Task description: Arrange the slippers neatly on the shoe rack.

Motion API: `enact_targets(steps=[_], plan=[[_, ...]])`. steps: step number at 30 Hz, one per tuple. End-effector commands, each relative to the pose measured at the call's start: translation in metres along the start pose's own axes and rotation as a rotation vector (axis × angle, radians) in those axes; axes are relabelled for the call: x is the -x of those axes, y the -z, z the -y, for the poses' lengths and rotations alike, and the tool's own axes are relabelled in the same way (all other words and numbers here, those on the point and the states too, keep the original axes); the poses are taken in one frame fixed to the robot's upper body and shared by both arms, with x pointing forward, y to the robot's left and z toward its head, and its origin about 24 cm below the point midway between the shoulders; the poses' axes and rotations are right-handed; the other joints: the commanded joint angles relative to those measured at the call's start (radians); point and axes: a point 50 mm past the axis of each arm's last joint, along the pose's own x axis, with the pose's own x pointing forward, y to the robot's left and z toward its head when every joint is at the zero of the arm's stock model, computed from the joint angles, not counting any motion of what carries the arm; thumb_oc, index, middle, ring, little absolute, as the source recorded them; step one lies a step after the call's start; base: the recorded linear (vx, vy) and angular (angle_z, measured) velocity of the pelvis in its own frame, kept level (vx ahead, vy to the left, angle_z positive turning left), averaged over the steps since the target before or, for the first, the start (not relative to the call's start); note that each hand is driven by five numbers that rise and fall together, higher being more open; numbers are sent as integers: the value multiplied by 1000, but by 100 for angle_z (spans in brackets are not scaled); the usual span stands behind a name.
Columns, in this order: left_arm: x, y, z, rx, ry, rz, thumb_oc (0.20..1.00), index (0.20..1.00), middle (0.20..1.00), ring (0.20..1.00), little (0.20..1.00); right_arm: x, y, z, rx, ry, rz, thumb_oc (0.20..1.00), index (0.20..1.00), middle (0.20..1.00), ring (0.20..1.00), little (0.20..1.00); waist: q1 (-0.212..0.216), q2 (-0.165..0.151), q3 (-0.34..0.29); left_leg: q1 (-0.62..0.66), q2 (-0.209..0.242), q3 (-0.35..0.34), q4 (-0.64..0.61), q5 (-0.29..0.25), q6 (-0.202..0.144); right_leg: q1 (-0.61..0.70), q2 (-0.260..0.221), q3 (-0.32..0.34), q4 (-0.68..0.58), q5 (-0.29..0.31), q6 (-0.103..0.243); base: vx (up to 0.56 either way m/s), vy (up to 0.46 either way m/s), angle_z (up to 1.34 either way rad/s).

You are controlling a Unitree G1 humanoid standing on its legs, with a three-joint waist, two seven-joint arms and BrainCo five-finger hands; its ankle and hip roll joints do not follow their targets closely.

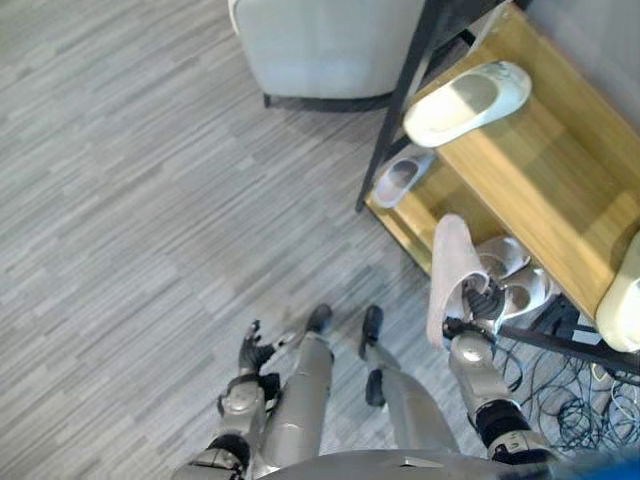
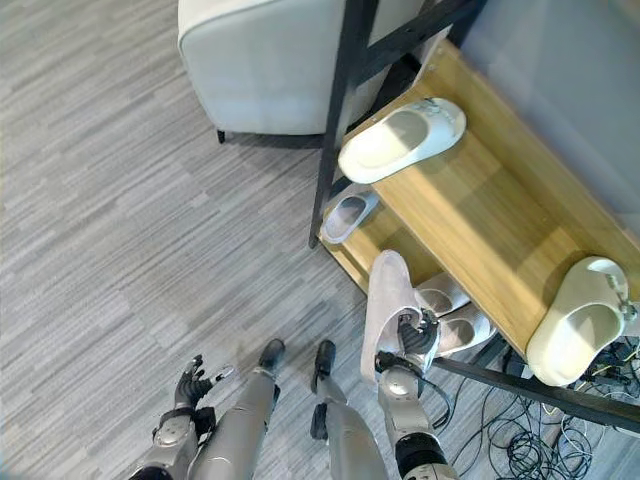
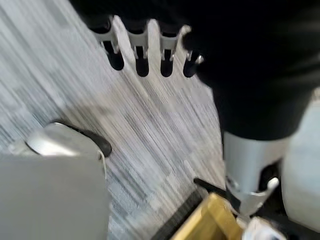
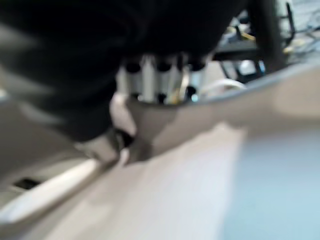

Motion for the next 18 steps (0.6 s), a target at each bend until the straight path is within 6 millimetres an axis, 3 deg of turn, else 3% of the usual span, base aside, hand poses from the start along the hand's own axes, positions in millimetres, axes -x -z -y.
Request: enact_targets(steps=[1,2,3,4,5,6,7,8,9,12,18], plan=[[-15,-36,-12,49,-90,141,1000,1000,1000,1000,1000,-6,-19,25,-52,84,150,200,200,200,200,200,17,32,35,33,20,-33,-187,156,-29,20,2,4,221,-170,-10,-146,153,-30],[-27,-71,-31,83,-197,246,1000,1000,1000,1000,1000,-10,-26,25,-63,101,185,200,200,200,200,200,13,38,48,-46,10,-19,-136,141,-24,-67,-12,2,289,-188,-4,-150,155,-24],[-31,-86,-40,123,-243,292,1000,1000,1000,1000,1000,-13,-30,26,-68,110,203,200,200,200,200,200,12,42,52,-77,2,-15,-113,133,-22,-99,-18,5,313,-195,-6,-149,156,-21],[-31,-87,-40,123,-244,293,1000,1000,1000,1000,1000,-13,-30,26,-68,109,203,200,200,200,200,200,11,41,49,-83,1,-15,-110,132,-22,-105,-19,5,316,-197,-6,-78,94,-7],[-32,-101,-51,182,-302,342,1000,1000,1000,1000,1000,-15,-35,26,-74,122,222,200,200,200,200,200,12,44,53,-117,-1,-13,-83,122,-19,-136,-26,3,342,-203,-8,-83,139,-8],[-30,-128,-75,312,-411,438,1000,1000,1000,1000,1000,-25,-51,27,-105,148,268,200,200,200,200,200,15,47,57,-197,-10,-1,-16,94,-14,-206,-41,3,407,-228,-6,-87,139,-8],[-30,-128,-75,312,-411,438,1000,1000,1000,1000,1000,-25,-51,27,-105,148,269,200,200,200,200,200,14,47,53,-201,-10,-2,-19,98,-14,-210,-41,2,404,-225,-6,-118,155,-16],[-30,-146,-90,378,-476,491,1000,1000,1000,1000,1000,-38,-76,27,-145,174,331,200,200,200,200,200,16,52,63,-270,-13,7,40,77,-12,-272,-46,-1,456,-233,-3,-65,59,-18],[-30,-146,-89,379,-476,491,1000,1000,1000,1000,1000,-38,-76,27,-145,174,332,200,200,200,200,200,16,52,60,-276,-14,7,43,76,-12,-277,-46,-1,458,-234,-3,-91,96,-19],[-32,-159,-97,436,-516,516,1000,1000,1000,1000,1000,-57,-121,26,-200,205,446,200,200,200,200,200,13,57,65,-398,-22,22,110,54,-13,-401,-50,7,523,-247,-7,-70,85,-6],[-34,-146,-81,518,-475,477,1000,1000,1000,1000,1000,-58,-147,20,-241,197,538,200,200,200,200,200,5,53,41,-558,-37,48,207,14,-21,-587,-58,18,647,-282,-10,-22,71,-1]])
